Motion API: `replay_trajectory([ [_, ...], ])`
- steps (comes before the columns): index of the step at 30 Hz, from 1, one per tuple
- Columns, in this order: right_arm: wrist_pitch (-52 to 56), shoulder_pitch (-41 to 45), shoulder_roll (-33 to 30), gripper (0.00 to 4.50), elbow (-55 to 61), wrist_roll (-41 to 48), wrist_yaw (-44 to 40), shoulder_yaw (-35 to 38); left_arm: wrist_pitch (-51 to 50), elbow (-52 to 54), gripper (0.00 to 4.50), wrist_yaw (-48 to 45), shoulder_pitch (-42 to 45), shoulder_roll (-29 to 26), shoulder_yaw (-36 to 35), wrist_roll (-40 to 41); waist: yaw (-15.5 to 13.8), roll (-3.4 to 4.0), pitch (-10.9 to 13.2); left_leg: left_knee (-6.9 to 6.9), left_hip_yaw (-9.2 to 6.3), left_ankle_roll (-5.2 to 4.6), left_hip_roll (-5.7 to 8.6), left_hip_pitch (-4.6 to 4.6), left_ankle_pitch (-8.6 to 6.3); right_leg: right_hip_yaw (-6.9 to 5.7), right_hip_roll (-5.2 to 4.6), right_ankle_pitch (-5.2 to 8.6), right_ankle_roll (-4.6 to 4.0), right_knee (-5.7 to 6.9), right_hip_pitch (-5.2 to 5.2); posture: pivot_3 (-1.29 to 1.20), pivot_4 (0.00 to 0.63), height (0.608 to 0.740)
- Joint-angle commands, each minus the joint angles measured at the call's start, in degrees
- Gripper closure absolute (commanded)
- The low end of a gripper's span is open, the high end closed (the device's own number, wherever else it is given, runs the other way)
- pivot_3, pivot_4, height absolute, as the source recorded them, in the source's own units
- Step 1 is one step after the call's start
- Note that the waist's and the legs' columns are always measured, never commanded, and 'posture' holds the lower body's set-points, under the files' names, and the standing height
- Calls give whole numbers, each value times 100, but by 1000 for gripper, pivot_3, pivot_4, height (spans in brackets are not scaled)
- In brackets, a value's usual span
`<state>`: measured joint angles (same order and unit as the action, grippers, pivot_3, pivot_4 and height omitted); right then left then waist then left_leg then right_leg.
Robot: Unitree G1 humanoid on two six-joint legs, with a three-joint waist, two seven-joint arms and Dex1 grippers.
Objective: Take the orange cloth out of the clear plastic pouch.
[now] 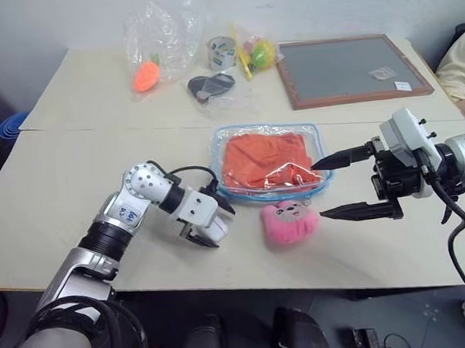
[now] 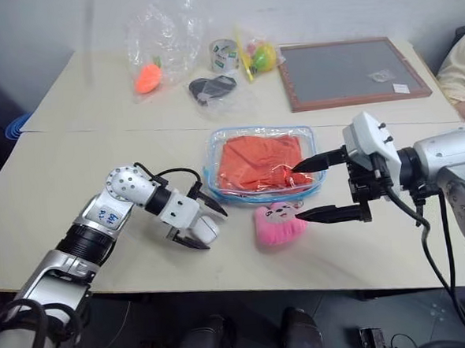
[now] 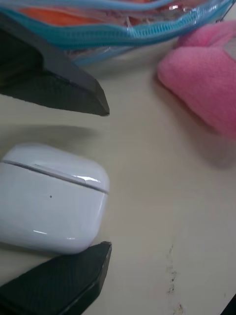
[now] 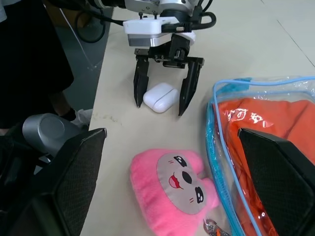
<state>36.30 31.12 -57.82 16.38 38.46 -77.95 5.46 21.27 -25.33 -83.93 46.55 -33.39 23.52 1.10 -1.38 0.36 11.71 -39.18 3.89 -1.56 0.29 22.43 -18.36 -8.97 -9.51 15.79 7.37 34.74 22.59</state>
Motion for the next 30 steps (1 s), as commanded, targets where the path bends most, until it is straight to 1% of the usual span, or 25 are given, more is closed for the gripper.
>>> replay_trajectory([
  [1,-51,0,-105,0,146,94,2,219,-19,43,1451,-115,-44,-80,-63,25,0,0,0,0,0,0,-1,0,0,0,0,0,0,1,0,0,150,740],
  [2,-67,-18,-113,0,141,79,-3,211,-58,81,1785,-130,-72,-85,-84,50,0,-1,0,-1,0,0,-2,0,0,0,0,0,0,1,0,0,150,740],
  [5,-145,-67,-134,0,99,-5,-55,156,-326,391,2597,-134,-228,-180,-162,165,1,-1,-1,-2,-1,0,-6,-2,0,2,0,0,0,2,-3,0,150,740],
  [9,-132,68,-68,0,59,6,-51,74,-1091,1124,3688,117,-629,-548,-400,148,5,-2,-2,-2,-9,0,-10,-6,0,3,-1,0,0,3,-4,0,150,740],
  [10,-126,92,-57,0,61,19,-49,61,-1244,1279,3688,162,-711,-628,-452,161,6,-2,-2,-2,-12,0,-11,-6,0,4,-1,0,0,4,-4,0,150,740],
  [14,-182,281,41,0,-99,-17,-133,-124,-2251,2226,3688,584,-1417,-1104,-1114,564,45,-2,-1,0,-24,0,-18,-12,0,10,0,0,-1,6,-4,0,150,740],
  [17,-336,440,118,0,-343,-166,-268,-314,-2353,2566,3688,989,-1722,-1134,-1421,617,41,-2,-1,1,-30,0,-19,-13,0,10,0,0,-1,7,-4,0,150,740],
  [20,-440,714,257,0,-667,-336,-331,-514,-2543,2778,3136,1245,-1715,-997,-1624,795,-20,-5,-1,-3,-29,-3,-14,-10,-2,12,-4,0,0,7,-4,0,150,740],
  [25,-490,857,356,0,-821,-402,-442,-614,-2425,2758,1711,1319,-1471,-973,-1498,627,-4,-6,-1,-6,-21,-5,-12,-3,-3,5,-5,-1,0,2,-4,0,150,740],
  [27,-466,866,371,0,-795,-399,-434,-614,-2800,2864,1058,1366,-1344,-917,-1431,672,3,-6,-1,-5,-13,-5,-12,-3,-3,4,-5,-1,0,3,-3,0,150,740],
  [30,-398,827,358,0,-730,-362,-401,-560,-3498,3067,207,1433,-1265,-887,-1294,679,5,-6,-1,-5,-12,-5,-11,-3,-3,5,-5,-1,0,4,-3,0,150,740],
])
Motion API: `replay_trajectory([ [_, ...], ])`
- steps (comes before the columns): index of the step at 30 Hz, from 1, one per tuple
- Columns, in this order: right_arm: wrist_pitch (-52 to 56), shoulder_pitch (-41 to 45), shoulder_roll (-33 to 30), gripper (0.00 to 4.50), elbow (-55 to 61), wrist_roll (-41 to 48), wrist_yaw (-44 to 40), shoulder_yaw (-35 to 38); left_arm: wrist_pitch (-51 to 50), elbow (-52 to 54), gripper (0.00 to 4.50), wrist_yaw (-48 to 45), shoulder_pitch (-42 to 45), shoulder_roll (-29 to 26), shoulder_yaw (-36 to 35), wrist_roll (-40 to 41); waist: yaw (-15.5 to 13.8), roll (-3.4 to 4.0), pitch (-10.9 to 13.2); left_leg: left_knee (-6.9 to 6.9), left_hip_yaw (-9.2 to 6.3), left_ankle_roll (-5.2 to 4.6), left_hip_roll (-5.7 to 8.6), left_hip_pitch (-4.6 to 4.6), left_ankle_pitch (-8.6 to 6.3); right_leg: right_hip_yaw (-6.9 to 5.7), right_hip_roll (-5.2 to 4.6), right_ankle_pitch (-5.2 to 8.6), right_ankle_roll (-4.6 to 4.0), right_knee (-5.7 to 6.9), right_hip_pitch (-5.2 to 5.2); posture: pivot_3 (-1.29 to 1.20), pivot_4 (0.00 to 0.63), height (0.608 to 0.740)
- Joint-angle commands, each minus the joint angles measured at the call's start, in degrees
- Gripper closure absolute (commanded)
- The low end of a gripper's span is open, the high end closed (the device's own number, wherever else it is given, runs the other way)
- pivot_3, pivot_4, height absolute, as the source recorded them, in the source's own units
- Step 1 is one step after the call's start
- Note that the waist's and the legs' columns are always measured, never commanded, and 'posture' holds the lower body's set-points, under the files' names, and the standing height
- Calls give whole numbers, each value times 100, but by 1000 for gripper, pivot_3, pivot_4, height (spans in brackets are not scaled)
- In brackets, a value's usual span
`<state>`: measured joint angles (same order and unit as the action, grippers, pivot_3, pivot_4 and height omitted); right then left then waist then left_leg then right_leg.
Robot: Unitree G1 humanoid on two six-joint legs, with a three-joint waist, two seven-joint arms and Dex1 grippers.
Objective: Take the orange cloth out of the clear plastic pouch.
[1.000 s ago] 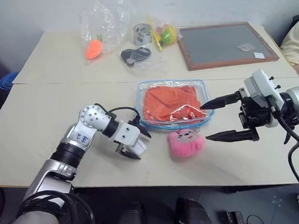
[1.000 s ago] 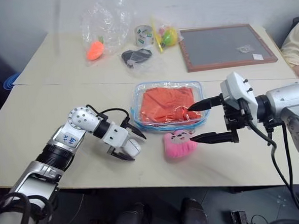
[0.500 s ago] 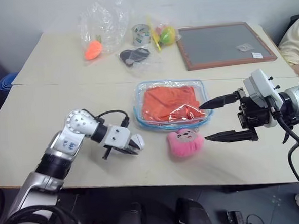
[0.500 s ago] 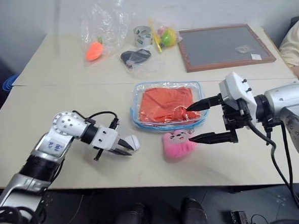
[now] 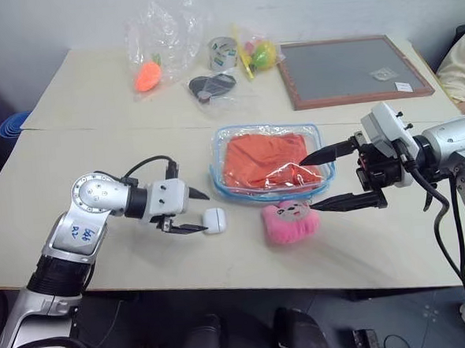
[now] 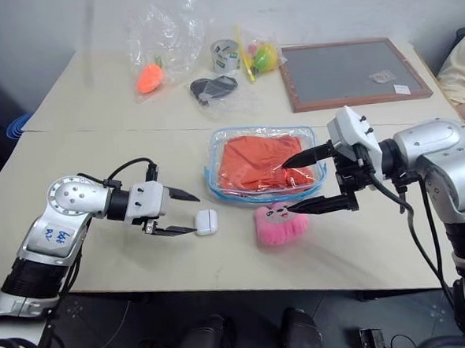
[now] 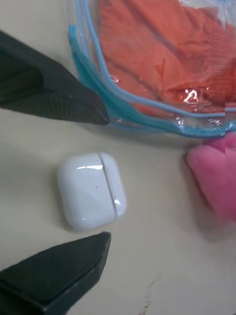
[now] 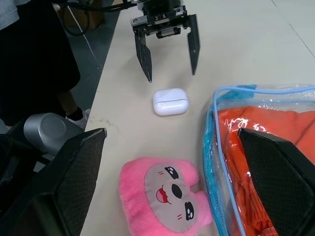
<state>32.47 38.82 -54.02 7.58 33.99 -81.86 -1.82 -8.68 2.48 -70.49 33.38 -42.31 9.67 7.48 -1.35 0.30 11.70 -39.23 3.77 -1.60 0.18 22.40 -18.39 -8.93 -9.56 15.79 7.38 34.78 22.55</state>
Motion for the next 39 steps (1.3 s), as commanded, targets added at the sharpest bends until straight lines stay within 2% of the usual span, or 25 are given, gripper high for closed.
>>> replay_trajectory([
  [1,-5,35,-32,0,172,89,10,189,-771,289,207,211,94,18,185,-113,0,0,0,0,0,0,0,0,0,1,0,0,0,0,0,0,150,740],
  [3,24,-6,-46,0,220,109,58,238,-1548,378,207,429,150,59,358,-278,-1,0,0,0,0,0,1,0,0,0,0,0,0,0,0,0,150,740],
  [6,105,-66,-46,0,296,172,165,327,-2476,697,207,627,72,236,347,-14,-6,-1,1,0,1,0,1,0,0,0,1,0,0,1,0,0,150,740],
  [12,192,-162,-41,0,458,267,299,386,-2705,789,207,1325,-48,498,682,-489,-11,-3,1,0,-5,0,-1,-1,0,1,1,0,0,1,-1,0,150,740],
  [21,188,-110,-48,0,454,224,288,362,-2779,885,207,1613,-175,547,909,-629,-21,-5,0,0,-6,0,-1,-1,0,3,0,0,0,0,-1,0,150,740],
  [24,150,-84,-40,0,442,176,281,325,-2736,988,701,1577,-265,495,923,-586,-17,-5,-1,0,-6,0,-1,-1,0,3,0,0,0,0,-1,0,150,740],
  [26,141,-77,-37,0,440,161,271,316,-2761,1045,1304,1565,-296,469,902,-563,-20,-5,-1,0,-6,0,-1,-2,0,4,0,0,0,0,-1,0,150,740],
  [27,133,-60,-33,0,422,151,258,305,-2815,1088,1620,1580,-319,448,853,-542,-20,-6,-1,0,-6,0,-1,-2,0,3,0,0,0,1,-2,0,150,740],
  [30,114,28,-7,0,353,117,224,259,-2946,1200,1660,1689,-402,276,694,-595,-9,-5,-1,0,-7,0,-1,-2,0,4,0,0,0,0,-2,0,150,740],
  [33,102,107,36,0,310,86,192,212,-3190,1297,1660,1909,-517,131,223,-497,22,-5,-1,3,-10,0,-5,-5,0,6,1,0,0,0,0,0,150,740],
  [36,105,126,66,0,328,103,146,193,-3363,1323,1660,2120,-715,-72,-316,-430,27,-6,-1,6,-13,1,-9,-7,0,7,5,0,0,1,2,0,150,740],
  [39,154,169,137,0,396,193,130,194,-3408,925,1660,2547,-1255,-417,-1390,-438,18,-6,-1,6,-19,1,-8,-7,-1,12,4,0,0,-1,3,0,150,740],
])
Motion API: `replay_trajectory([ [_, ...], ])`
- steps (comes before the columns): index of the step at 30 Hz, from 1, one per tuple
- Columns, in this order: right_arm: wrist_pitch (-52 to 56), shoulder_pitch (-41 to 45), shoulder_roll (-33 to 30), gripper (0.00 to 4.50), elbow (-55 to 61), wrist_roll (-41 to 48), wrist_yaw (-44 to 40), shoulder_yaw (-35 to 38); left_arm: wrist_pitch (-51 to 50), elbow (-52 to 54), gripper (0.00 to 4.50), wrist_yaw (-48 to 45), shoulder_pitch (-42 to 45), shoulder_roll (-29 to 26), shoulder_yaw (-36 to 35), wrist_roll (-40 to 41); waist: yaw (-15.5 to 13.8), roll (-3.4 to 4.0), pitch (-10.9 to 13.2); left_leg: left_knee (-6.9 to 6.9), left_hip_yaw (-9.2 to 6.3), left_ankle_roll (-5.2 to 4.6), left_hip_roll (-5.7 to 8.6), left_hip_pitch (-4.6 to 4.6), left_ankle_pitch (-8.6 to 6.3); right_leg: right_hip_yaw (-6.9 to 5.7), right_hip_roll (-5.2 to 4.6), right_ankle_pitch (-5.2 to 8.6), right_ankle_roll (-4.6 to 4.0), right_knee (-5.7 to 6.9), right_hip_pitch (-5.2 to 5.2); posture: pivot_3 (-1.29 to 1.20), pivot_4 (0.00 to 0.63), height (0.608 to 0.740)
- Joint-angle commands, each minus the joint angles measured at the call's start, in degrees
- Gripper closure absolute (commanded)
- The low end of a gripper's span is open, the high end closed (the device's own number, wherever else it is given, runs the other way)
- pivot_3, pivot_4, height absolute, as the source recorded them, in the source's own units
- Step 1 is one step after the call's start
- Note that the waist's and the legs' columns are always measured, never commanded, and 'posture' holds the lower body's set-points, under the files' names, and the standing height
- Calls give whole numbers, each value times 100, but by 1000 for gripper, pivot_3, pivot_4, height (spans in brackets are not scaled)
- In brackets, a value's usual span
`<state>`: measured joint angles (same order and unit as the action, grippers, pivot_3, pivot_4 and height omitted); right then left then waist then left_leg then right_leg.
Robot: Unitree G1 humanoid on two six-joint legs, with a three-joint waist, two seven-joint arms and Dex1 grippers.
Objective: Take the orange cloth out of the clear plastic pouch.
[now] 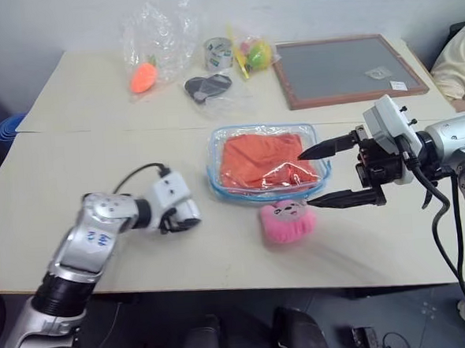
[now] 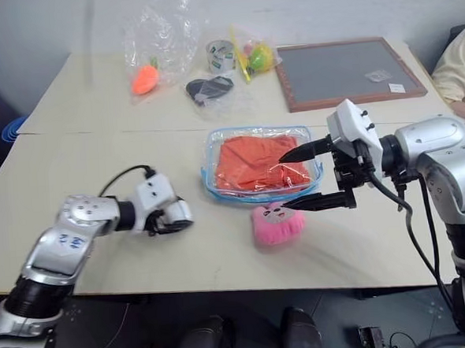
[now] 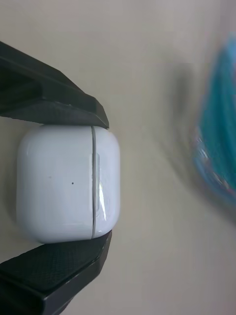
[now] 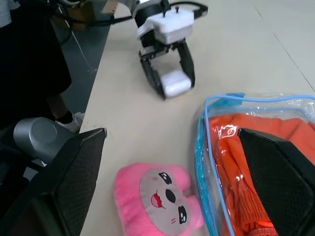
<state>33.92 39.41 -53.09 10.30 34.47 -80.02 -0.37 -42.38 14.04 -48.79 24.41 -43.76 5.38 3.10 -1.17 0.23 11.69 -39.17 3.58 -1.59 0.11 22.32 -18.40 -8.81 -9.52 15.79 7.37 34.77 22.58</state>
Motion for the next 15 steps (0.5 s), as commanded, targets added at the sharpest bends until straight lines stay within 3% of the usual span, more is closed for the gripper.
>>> replay_trajectory([
  [1,24,124,63,0,132,170,-59,55,-33,-333,1660,471,-493,-339,-1203,9,8,0,0,0,-2,0,0,-1,-1,3,0,0,0,0,0,0,150,740],
  [7,-103,400,457,0,-96,62,108,-88,545,-1617,1660,1193,-1426,-691,-2845,-34,33,-1,0,4,-2,3,-1,-3,-4,4,0,0,0,1,3,0,150,740],
  [14,-444,644,863,0,-639,-300,91,-349,1270,-2952,1660,1833,-1325,-564,-3161,36,-14,-17,-10,5,-2,2,4,-6,-7,6,-7,0,0,4,3,0,150,740],
  [15,-495,671,893,0,-699,-346,82,-372,1282,-2971,1310,1836,-1348,-543,-3195,100,-9,-17,-10,5,-1,3,4,-7,-8,6,-7,0,0,5,4,0,150,740],
])
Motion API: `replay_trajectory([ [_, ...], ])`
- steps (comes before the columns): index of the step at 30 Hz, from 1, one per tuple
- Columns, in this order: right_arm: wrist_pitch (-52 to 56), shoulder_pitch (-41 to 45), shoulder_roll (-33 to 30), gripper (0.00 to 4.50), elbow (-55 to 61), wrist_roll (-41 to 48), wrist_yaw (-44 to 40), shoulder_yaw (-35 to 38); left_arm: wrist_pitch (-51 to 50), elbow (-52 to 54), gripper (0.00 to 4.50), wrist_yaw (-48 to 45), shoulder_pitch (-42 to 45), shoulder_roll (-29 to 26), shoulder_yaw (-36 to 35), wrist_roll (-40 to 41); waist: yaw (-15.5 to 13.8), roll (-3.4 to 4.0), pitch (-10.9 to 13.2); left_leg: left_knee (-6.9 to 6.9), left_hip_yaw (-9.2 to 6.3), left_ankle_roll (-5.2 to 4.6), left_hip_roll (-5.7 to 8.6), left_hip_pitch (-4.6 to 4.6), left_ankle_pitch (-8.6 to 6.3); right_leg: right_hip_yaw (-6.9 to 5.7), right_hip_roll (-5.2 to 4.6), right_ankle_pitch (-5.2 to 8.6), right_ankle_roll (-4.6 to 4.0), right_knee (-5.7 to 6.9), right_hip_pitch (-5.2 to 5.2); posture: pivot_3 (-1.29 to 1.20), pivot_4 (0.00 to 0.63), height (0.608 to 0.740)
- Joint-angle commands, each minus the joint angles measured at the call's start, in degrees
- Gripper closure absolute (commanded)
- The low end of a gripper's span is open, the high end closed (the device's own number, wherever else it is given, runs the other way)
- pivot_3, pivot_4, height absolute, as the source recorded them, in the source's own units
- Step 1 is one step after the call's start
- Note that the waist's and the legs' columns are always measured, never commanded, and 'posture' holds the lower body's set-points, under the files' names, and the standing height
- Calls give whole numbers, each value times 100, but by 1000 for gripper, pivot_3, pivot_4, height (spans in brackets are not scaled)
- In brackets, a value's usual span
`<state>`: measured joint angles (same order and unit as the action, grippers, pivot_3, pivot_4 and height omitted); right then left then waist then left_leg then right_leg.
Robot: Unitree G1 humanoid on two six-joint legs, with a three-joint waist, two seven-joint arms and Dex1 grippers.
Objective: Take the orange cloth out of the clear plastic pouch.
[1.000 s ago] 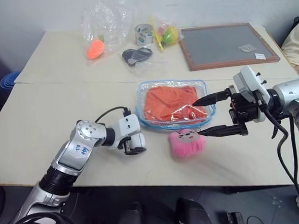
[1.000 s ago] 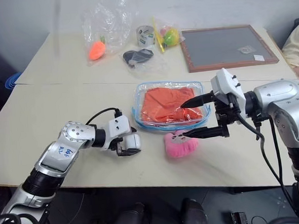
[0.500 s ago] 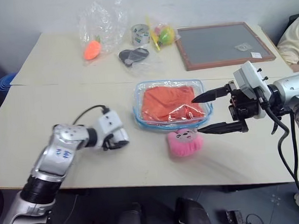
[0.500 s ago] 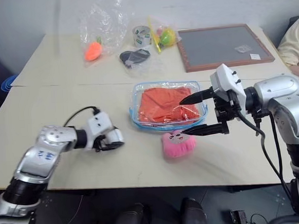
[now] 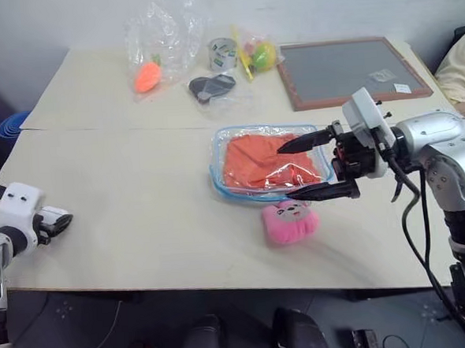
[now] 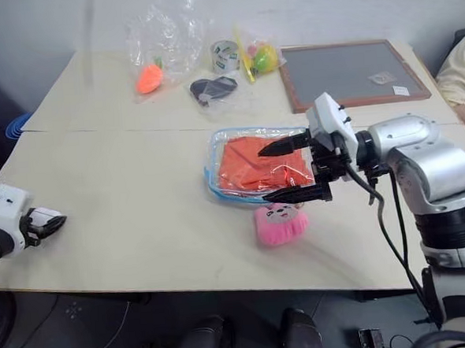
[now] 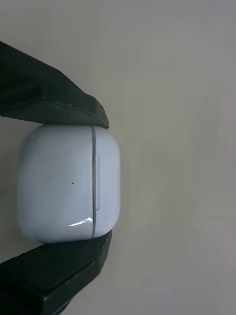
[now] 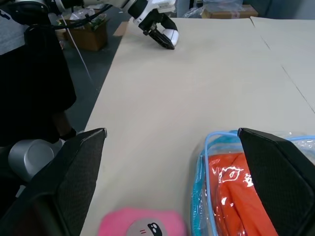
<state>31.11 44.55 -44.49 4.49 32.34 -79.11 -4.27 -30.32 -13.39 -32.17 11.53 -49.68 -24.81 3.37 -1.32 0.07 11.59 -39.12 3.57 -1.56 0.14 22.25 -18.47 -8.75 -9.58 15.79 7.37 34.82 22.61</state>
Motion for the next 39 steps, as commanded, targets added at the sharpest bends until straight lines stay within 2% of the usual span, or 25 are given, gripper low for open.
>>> replay_trajectory([
  [1,-248,184,59,0,-169,-168,-26,-1,77,-239,922,206,-111,51,-202,97,10,0,0,1,3,1,0,-3,0,2,0,0,0,3,1,0,150,740],
  [4,-312,236,91,0,-268,-215,-95,-22,25,-110,30,289,-348,35,-286,117,35,0,0,4,12,1,-1,-5,-1,9,0,0,0,8,7,0,150,740],
  [8,-360,273,112,0,-360,-267,-144,-21,-153,276,30,269,-682,-33,-549,239,131,-2,-1,10,15,3,-3,-8,-2,13,1,0,0,8,9,0,150,740],
  [12,-383,195,82,0,-357,-317,-153,26,-465,881,30,99,-978,-338,-855,327,176,-2,-1,15,22,6,-5,-7,-4,15,2,0,0,8,18,0,150,740],
  [17,-422,-104,-91,0,-267,-395,-87,161,-873,2511,30,-1398,-1464,-1154,-1501,1109,127,-37,-3,11,19,9,-12,2,-8,12,5,1,-2,3,22,0,150,740],
  [21,-287,-288,-270,0,-121,-316,-18,345,-830,3542,30,-2638,-1416,-1607,-1717,2052,93,-33,0,7,17,6,-4,3,-13,17,-6,1,-2,-4,19,0,150,740],
  [23,-237,-407,-382,0,-61,-289,28,440,-716,3935,30,-2816,-894,-1784,-1081,2468,104,-29,2,8,17,8,-4,3,-14,16,-5,1,-2,-4,19,0,150,740],
  [25,-201,-504,-465,0,-20,-277,66,510,-476,4067,30,-2699,-170,-1803,-35,2392,74,-26,3,8,17,8,-6,2,-14,15,0,1,-2,-4,18,0,150,740],
  [28,-215,-673,-638,0,32,-320,105,626,17,3684,30,-2595,1377,-1137,1975,1558,25,-12,-4,6,31,7,-3,-7,-12,22,4,1,-2,5,13,0,150,740],
  [31,-166,-858,-871,0,91,-297,127,823,747,2736,30,-2622,2467,-276,3310,689,-10,-14,-4,-1,56,3,19,-3,-10,23,11,1,-2,13,16,0,150,740],
  [34,-66,-1092,-1039,0,263,-220,264,1054,1425,1662,30,-2771,3142,396,4074,122,-18,-20,-3,-3,86,2,19,5,-10,18,18,1,-2,3,17,0,150,740],
  [39,205,-1554,-1148,0,731,-7,587,1489,2208,167,30,-2841,3948,1199,4606,-454,-7,-23,-1,-2,89,1,12,7,-11,16,24,1,-2,-5,17,0,150,740],
])
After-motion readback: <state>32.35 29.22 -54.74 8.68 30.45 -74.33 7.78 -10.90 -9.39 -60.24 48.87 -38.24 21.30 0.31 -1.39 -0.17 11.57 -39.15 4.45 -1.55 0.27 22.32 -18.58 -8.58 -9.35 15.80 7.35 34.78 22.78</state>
